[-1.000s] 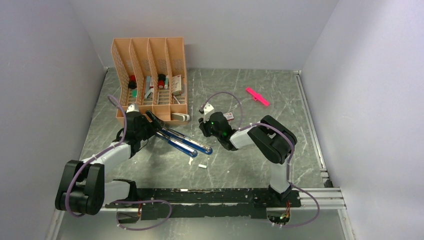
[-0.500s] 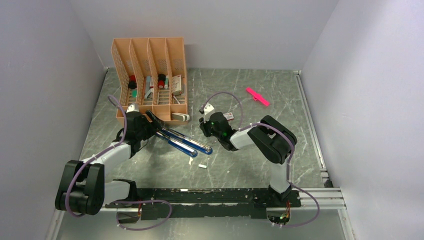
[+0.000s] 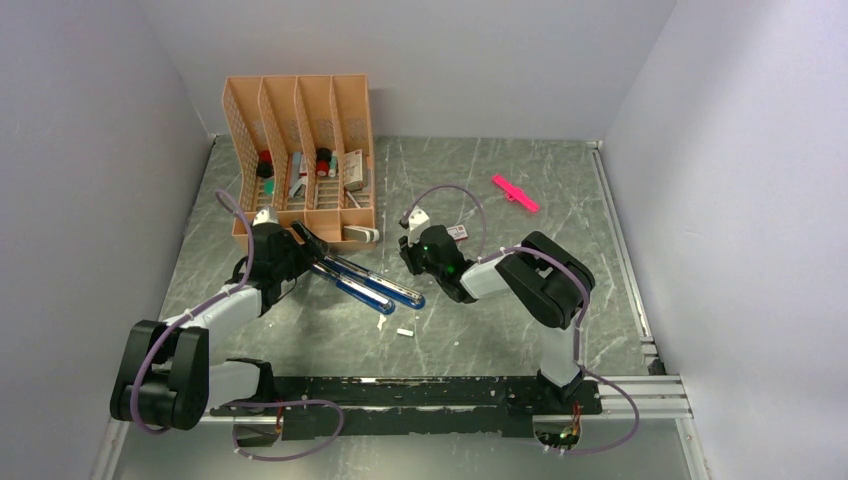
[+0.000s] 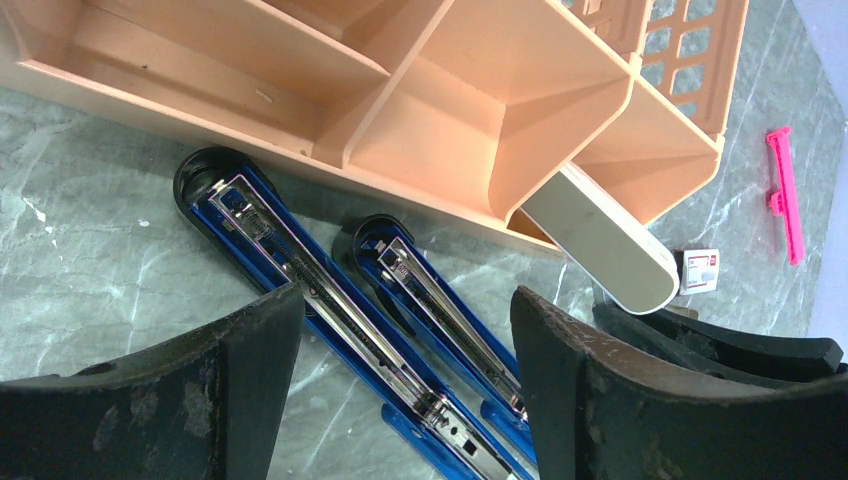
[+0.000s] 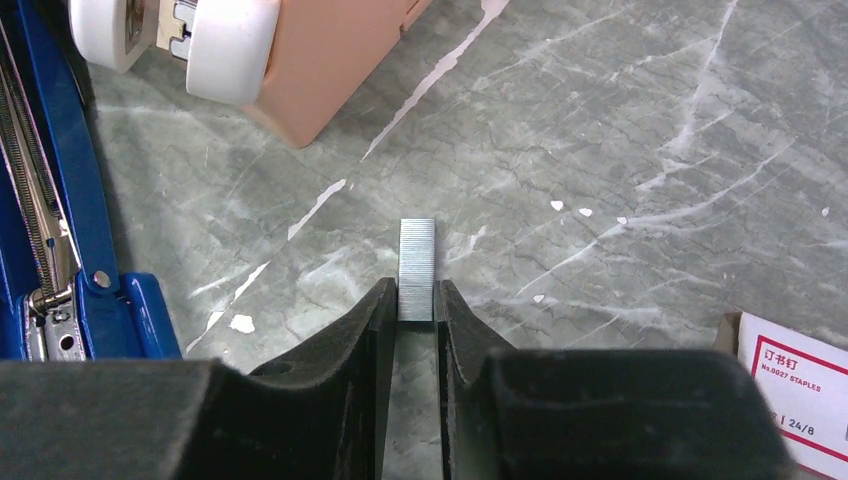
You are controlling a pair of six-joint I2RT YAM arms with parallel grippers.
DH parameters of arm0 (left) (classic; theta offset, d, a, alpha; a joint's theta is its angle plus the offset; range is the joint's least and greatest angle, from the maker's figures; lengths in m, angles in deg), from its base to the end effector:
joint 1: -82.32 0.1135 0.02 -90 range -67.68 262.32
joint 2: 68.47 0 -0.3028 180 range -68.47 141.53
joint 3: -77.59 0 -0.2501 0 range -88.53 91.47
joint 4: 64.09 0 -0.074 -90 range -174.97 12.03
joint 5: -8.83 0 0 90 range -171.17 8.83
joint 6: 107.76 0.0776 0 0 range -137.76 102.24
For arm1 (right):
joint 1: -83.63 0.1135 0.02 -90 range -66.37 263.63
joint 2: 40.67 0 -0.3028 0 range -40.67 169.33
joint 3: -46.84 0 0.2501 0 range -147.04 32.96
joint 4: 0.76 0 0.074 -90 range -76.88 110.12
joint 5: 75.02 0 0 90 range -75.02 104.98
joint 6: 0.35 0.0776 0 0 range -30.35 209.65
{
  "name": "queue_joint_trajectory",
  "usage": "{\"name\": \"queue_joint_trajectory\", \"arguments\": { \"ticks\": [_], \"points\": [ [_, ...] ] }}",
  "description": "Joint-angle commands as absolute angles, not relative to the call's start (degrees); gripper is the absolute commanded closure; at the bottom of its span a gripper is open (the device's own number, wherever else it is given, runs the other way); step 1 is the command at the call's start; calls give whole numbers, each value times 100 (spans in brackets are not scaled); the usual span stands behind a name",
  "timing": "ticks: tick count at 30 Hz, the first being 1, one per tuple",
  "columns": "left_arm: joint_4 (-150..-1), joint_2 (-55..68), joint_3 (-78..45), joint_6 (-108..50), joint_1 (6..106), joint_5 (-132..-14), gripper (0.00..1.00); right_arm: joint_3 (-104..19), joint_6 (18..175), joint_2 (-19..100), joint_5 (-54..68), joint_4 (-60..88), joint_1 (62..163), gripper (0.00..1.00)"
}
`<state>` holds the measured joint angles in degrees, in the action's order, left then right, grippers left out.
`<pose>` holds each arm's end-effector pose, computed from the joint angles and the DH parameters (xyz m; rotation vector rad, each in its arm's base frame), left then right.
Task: Load the staples into the stapler
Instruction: Pick up the staple from the center of the board.
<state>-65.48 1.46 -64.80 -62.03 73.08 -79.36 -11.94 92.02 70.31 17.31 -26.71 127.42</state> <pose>0.2498 -0.0431 0.1801 -0.6488 2.1180 -0.5647 0.3036 0.2867 0.1316 -0.7041 1.9362 0.4636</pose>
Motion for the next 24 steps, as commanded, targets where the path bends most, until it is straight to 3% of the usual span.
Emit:
{"name": "queue_joint_trajectory", "arguments": {
  "ticks": [1, 11, 24],
  "points": [
    [-6372, 149, -6453, -6160, 7236, -7765, 20, -935, 9273, 7273, 1714, -1615, 12786, 80],
    [-6355, 149, -6450, -6158, 7238, -7766, 20, -1138, 9110, 7056, 1690, -1555, 12784, 99],
    [-6354, 157, -6444, -6153, 7238, -7763, 20, -986, 8997, 5628, 1118, -1385, 12826, 100]
  ]
}}
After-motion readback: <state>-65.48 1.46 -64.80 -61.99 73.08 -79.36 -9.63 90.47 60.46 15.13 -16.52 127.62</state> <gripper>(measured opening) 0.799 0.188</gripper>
